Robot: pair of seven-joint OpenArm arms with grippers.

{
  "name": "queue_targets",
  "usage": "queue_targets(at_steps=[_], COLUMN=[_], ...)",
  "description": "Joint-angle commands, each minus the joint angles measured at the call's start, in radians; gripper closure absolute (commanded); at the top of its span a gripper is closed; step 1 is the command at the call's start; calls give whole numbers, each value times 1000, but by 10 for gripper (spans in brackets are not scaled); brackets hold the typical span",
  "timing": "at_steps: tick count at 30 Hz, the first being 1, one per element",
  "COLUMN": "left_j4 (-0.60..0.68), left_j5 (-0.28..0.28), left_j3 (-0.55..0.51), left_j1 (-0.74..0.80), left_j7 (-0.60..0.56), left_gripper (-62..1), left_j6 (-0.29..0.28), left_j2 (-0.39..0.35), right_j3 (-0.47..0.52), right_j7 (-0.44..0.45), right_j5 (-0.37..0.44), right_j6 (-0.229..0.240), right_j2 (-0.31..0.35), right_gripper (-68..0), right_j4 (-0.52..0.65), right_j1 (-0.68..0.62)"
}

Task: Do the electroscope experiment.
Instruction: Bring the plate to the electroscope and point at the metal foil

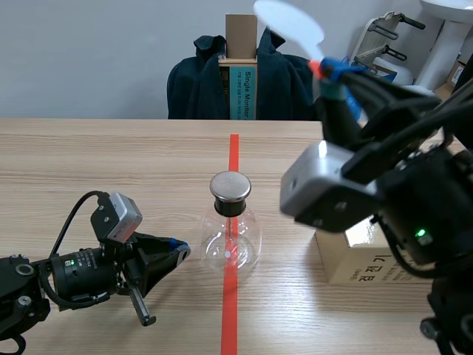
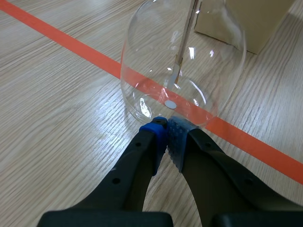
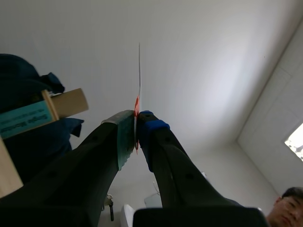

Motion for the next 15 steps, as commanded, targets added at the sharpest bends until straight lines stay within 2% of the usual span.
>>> queue_targets(at_steps=[1,8,15], left_j4=[26,26,26], left_j5=[-10,-10,-10], left_j3=[-2,-2,-2], left_j1=[-14,-14,-14], left_j7=[-10,-10,-10], left_gripper=[-30,-30,-30], left_j6=[-5,-5,-5], left_j2=[5,5,7], right_j3=[8,-54,-55], right_j7=[-20,-46,-58], right_j5=[-20,-105,-112], right_j6=[-17,-14,-13], right_j2=[8,8,8], right_gripper=[-8,-8,-8], right_j4=[-24,-151,-207], right_j1=[-3,-8,-8])
